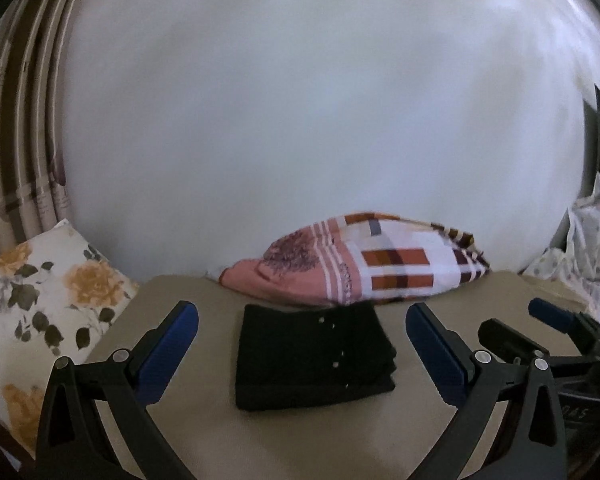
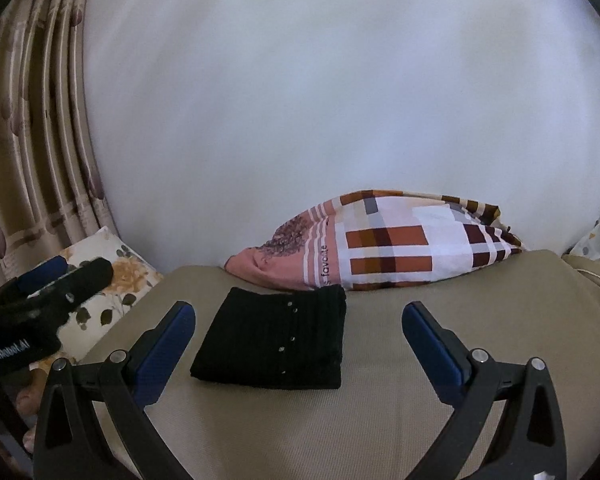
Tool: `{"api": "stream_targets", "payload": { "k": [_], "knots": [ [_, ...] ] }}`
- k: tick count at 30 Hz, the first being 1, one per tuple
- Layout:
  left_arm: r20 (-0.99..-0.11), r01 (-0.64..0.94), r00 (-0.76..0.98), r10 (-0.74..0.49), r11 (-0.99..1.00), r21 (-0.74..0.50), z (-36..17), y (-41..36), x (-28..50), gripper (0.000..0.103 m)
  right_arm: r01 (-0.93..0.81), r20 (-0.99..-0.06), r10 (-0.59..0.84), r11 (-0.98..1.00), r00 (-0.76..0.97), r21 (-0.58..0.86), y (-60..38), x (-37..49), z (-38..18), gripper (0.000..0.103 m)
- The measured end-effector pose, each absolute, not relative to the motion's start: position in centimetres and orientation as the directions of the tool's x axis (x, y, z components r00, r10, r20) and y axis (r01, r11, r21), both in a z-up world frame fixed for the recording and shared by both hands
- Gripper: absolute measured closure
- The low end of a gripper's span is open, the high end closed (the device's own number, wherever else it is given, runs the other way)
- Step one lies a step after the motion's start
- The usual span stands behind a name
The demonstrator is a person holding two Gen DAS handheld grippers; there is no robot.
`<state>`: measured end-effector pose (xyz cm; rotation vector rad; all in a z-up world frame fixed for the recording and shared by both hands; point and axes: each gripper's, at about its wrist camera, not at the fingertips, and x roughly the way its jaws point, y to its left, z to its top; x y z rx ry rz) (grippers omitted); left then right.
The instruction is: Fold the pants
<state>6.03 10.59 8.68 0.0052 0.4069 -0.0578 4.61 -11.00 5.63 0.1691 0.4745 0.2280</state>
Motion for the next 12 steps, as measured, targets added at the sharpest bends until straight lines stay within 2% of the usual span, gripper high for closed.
{"api": "stream_targets", "payload": {
  "k": [12],
  "knots": [
    [-0.447, -0.056, 0.894, 0.032, 0.998, -0.041, 5.2, 12.0, 7.8, 0.0, -0.177, -0.504, 0.249, 0.966, 0.827, 0.187, -9.5, 5.6, 3.0, 0.0]
  ]
}}
